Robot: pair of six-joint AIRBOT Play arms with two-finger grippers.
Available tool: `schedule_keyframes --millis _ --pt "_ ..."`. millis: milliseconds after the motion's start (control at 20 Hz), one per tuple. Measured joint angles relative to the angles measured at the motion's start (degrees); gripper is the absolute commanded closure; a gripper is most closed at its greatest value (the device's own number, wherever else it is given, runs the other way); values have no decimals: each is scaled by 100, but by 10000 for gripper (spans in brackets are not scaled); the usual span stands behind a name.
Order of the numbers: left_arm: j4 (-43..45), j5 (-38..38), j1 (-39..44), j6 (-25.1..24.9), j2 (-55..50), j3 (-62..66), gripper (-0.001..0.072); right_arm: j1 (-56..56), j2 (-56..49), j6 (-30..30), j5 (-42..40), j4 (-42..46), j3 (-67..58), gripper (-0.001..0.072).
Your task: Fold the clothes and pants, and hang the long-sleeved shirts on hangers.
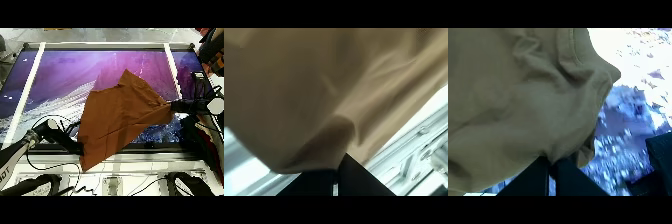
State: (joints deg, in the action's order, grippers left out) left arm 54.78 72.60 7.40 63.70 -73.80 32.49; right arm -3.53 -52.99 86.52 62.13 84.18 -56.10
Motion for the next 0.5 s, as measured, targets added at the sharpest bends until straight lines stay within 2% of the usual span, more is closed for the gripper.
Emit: schedule_keyframes --millis 250,500 --pt "-118 372 -254 -227 87 1285 689 0 7 0 -37 -83 -225 698" --pt "-470 535 -1250 -286 750 3333 689 0 92 0 -55 -192 -1272 698"
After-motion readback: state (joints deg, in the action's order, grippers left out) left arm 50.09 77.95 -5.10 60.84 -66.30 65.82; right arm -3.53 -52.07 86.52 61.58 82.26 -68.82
